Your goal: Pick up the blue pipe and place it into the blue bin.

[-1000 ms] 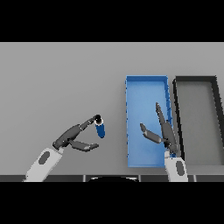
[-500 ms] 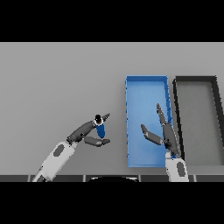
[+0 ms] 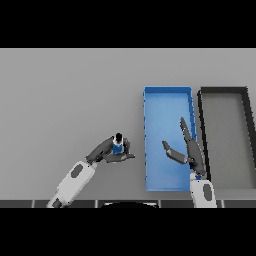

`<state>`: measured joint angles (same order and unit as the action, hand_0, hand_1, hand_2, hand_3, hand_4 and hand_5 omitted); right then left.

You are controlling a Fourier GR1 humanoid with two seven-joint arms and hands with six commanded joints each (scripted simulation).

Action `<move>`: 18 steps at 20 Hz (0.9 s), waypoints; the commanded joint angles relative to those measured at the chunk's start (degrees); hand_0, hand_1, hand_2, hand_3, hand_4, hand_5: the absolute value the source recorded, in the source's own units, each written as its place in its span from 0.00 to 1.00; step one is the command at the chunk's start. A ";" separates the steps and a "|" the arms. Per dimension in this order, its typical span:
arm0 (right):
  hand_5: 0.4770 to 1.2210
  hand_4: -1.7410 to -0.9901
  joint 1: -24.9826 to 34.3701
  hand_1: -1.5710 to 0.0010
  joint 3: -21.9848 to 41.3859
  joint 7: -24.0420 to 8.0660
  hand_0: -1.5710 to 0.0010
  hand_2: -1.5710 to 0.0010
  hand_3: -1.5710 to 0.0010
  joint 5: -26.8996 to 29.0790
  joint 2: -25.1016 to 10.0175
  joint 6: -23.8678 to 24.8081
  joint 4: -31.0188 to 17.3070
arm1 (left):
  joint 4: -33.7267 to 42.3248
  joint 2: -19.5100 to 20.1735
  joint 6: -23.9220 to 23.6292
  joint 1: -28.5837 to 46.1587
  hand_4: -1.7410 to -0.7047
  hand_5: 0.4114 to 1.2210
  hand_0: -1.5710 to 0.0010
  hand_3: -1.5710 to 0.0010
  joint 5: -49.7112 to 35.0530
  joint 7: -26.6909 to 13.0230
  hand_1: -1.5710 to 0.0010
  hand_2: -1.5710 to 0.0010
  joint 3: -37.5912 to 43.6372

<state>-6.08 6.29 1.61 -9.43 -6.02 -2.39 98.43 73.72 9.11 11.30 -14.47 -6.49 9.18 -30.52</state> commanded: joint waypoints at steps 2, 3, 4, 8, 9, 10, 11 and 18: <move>0.17 0.72 0.34 1.00 0.12 0.03 1.00 1.00 1.00 -0.10 0.02 -0.14 -0.50 | 0.11 0.73 0.71 0.16 0.14 0.82 0.28 0.25 0.26 1.82 0.23 0.22 -1.09; 0.17 0.73 -0.10 1.00 0.04 0.64 1.00 1.00 1.00 -0.25 -0.17 -0.16 -0.87 | 0.39 0.75 -0.07 0.63 0.11 0.85 0.22 0.22 0.63 2.95 0.19 0.17 -1.53; 0.17 0.73 0.65 1.00 -0.30 -0.02 1.00 1.00 1.00 -0.06 -0.51 -0.09 -0.40 | 0.39 0.80 -0.32 0.61 0.09 0.88 0.18 0.19 0.89 3.82 0.15 0.14 -1.85; 0.17 0.73 0.13 1.00 0.32 0.24 1.00 1.00 1.00 -0.38 -0.09 -0.25 -0.58 | 4.15 0.49 -2.56 1.11 0.04 0.95 0.07 0.10 0.40 3.02 0.06 0.06 -1.42; 0.17 0.74 -0.02 1.00 0.54 0.04 1.00 1.00 1.00 -0.67 -0.08 -0.14 -0.04 | 5.96 0.08 -3.20 0.88 0.03 0.96 0.06 0.09 0.05 2.34 0.05 0.05 -1.44; 0.17 0.74 0.31 1.00 0.38 0.48 1.00 1.00 1.00 -0.82 -0.02 0.10 -0.62 | 7.07 -0.01 -3.19 0.69 0.02 0.97 0.05 0.09 -0.50 2.43 0.04 0.04 -1.29; 0.17 0.74 0.45 1.00 -0.45 0.65 1.00 1.00 1.00 -0.46 -0.77 0.02 -1.00 | 8.65 0.07 -3.02 0.45 0.02 0.98 0.04 0.08 -0.95 2.49 0.03 0.03 -1.27; 0.17 0.80 0.15 1.00 -0.19 1.52 1.00 1.00 1.00 -1.15 -0.72 0.46 -0.31 | 14.65 -0.42 -2.69 -1.74 0.00 0.99 0.01 0.05 -1.57 -3.79 0.01 0.01 -2.64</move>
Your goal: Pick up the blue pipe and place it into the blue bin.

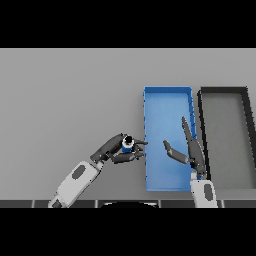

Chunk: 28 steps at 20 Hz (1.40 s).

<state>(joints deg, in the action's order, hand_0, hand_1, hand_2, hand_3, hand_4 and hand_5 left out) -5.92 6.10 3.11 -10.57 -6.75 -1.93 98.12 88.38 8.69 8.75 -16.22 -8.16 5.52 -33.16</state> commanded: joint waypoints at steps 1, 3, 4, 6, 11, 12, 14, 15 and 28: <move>0.17 0.81 0.13 1.00 -0.18 0.14 1.00 1.00 1.00 0.28 -0.12 -0.10 0.18 | 0.30 -0.30 -0.52 -0.22 0.00 1.00 0.01 0.05 0.39 -1.35 0.01 0.00 -0.26; 0.17 0.82 0.08 1.00 -0.24 1.13 1.00 1.00 1.00 -0.05 -0.28 -0.13 -1.06 | 0.85 0.41 -0.35 -0.58 0.00 1.00 0.00 0.05 0.50 -1.86 0.00 0.00 0.13; 0.17 0.82 0.15 1.00 -0.30 1.18 1.00 1.00 1.00 0.18 -0.36 -0.38 -1.24 | 0.86 -0.04 -0.53 -0.38 0.00 1.00 0.00 0.05 1.21 -2.21 0.00 0.00 -0.54; 0.17 0.77 0.29 1.00 -0.39 0.73 1.00 1.00 1.00 0.84 -0.54 -1.03 -1.18 | 0.33 -0.08 -0.57 -0.47 0.00 1.00 0.00 0.05 1.63 -2.82 0.00 0.00 -0.44; 0.20 0.73 0.95 1.00 -1.63 1.77 1.00 1.00 1.00 7.37 -1.81 -5.93 0.74 | 0.33 0.23 -0.12 0.35 0.00 1.00 0.00 0.05 2.06 -2.83 0.00 0.00 -0.36; 0.18 0.73 2.22 1.00 -2.17 1.11 1.00 1.00 1.00 12.36 -2.19 -9.18 2.19 | 0.47 -0.03 -0.17 0.06 0.00 1.00 0.00 0.05 2.04 -3.32 0.00 0.00 -0.34; 0.13 0.68 3.29 1.00 -2.77 -0.94 1.00 1.00 1.00 20.05 -5.51 -15.18 5.70 | 0.88 -0.37 0.08 -0.21 0.00 1.00 0.00 0.05 1.59 -3.43 0.00 0.00 -0.22; 0.11 0.65 4.25 1.00 -2.36 -2.98 1.00 1.00 1.00 23.20 -7.07 -17.67 7.36 | 0.80 -0.03 0.46 0.09 0.00 1.00 0.00 0.05 1.65 -3.37 0.00 0.00 -0.29; 0.07 0.65 24.16 1.00 9.52 -20.62 1.00 1.00 1.00 30.96 -10.57 -29.15 10.66 | 1.12 -0.20 1.75 -0.77 0.00 1.00 0.00 0.05 2.10 -3.45 0.00 0.00 0.65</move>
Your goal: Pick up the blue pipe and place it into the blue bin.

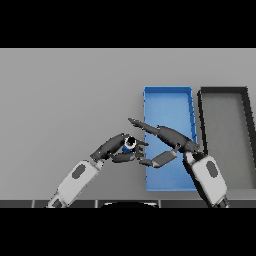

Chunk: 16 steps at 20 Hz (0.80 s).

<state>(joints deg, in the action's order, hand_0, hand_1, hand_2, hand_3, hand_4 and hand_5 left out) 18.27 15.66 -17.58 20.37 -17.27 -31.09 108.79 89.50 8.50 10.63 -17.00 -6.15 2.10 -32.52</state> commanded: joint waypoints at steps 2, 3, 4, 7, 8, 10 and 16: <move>0.07 0.68 1.84 1.00 2.11 -1.28 1.00 1.00 1.00 -1.19 1.83 -0.10 -0.78 | -0.13 -0.07 0.92 0.27 0.00 1.00 0.00 0.04 -0.25 1.48 0.00 0.00 -0.05; 0.07 0.68 2.18 1.00 2.76 -1.96 1.00 1.00 1.00 -0.98 2.02 -0.50 -0.59 | -0.26 -0.06 1.64 -0.07 0.00 1.00 0.00 0.03 -0.84 1.51 0.00 0.00 0.15; 0.07 0.68 3.78 1.00 3.12 -2.29 1.00 1.00 1.00 -1.19 2.88 -0.48 -1.57 | -1.07 -0.30 1.91 0.05 0.00 1.00 0.00 0.02 -0.62 1.36 0.00 0.00 0.01; 0.05 0.70 6.64 1.00 3.96 -2.13 1.00 1.00 1.00 -1.94 5.19 -1.36 -5.11 | -0.41 0.45 1.70 0.35 0.00 1.00 0.00 0.02 0.96 1.12 0.00 0.00 -0.18; 0.04 0.70 7.94 1.00 4.47 -2.26 1.00 1.00 1.00 -2.07 6.26 -1.65 -6.22 | -0.77 0.12 1.47 0.35 0.00 1.00 0.00 0.02 1.58 1.06 0.00 0.00 -0.38; 0.04 0.66 10.31 0.95 4.46 -2.88 0.97 0.93 0.97 -1.23 6.96 -2.19 -7.65 | -0.05 0.39 2.69 0.65 0.00 1.00 0.00 0.06 -0.35 1.03 0.00 0.00 0.36; 0.17 0.28 14.41 0.36 6.01 -3.93 0.35 0.34 0.45 1.57 9.33 -4.95 -11.39 | -0.43 1.71 2.42 -0.75 0.16 1.00 0.40 0.50 5.57 -4.93 0.44 0.45 -0.27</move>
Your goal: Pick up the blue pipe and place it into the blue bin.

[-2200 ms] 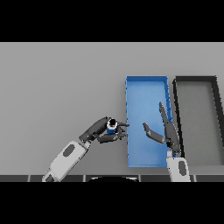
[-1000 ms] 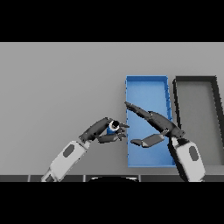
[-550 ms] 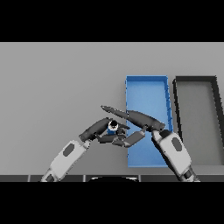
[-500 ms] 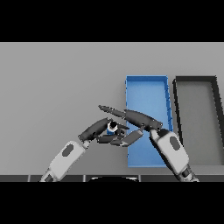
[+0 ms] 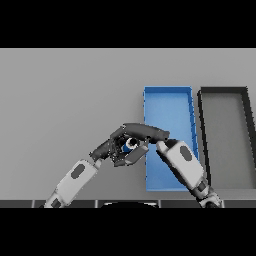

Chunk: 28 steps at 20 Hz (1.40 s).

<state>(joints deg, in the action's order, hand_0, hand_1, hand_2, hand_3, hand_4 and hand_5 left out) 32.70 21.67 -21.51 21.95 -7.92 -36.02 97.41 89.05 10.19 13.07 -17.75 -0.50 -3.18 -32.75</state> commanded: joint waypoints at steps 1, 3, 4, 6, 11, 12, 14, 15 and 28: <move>0.25 0.24 0.02 0.28 -0.06 -1.00 0.28 0.27 0.39 2.01 -0.15 -0.12 -0.28 | -0.28 -0.77 -0.42 0.62 0.13 1.00 0.32 0.40 -0.61 1.65 0.35 0.38 0.42; 0.47 0.33 -1.37 0.18 0.75 -2.01 0.18 0.17 0.25 3.98 0.53 -0.08 -0.22 | -0.69 -2.32 -0.66 1.44 0.08 1.00 0.21 0.26 -2.42 4.54 0.23 0.29 0.98; 0.58 0.36 -2.08 0.15 0.90 -1.13 0.14 0.14 0.20 3.78 0.85 0.29 -0.11 | -0.32 -2.85 -0.70 1.59 0.07 1.00 0.17 0.21 -2.95 5.27 0.18 0.24 1.04; 0.73 0.40 -2.50 0.09 0.95 4.09 0.09 0.09 0.13 -0.21 0.41 0.23 0.60 | 0.12 -3.10 0.26 1.65 0.04 1.00 0.11 0.13 -4.59 5.66 0.12 0.17 2.04; 0.91 0.35 -1.90 0.03 1.52 4.96 0.03 0.03 0.04 -2.02 0.45 0.65 0.59 | 0.37 -2.76 0.42 2.05 0.01 1.00 0.03 0.04 -5.74 5.21 0.04 0.12 2.23; 0.93 0.35 -2.33 0.02 1.43 4.67 0.02 0.02 0.03 -0.88 0.35 0.77 1.27 | 0.31 -2.78 0.06 1.77 0.09 1.00 0.09 0.15 -4.81 6.04 0.14 0.22 1.77; 0.95 0.34 -2.19 0.02 1.20 2.62 0.02 0.01 0.02 -0.09 1.23 1.19 1.11 | -0.12 -0.31 1.37 0.09 0.31 1.00 0.41 0.46 -1.23 7.08 0.45 0.50 0.99; 0.96 0.34 -2.17 0.01 0.92 1.57 0.01 0.01 0.02 -0.47 1.81 0.93 1.06 | -1.09 0.29 2.61 -0.84 0.42 1.00 0.53 0.57 0.19 8.01 0.56 0.60 0.69; 1.00 0.33 -3.51 0.00 -1.31 3.55 0.00 0.00 0.00 -2.53 4.61 -1.68 2.54 | -0.86 1.26 2.83 0.12 0.82 0.23 0.97 0.98 3.03 3.28 0.98 0.98 0.81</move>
<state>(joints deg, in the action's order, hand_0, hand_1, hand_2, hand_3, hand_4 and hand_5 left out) 29.19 20.37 -17.80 19.44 -3.30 -37.77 99.96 88.18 11.44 15.90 -17.62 2.53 0.07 -31.95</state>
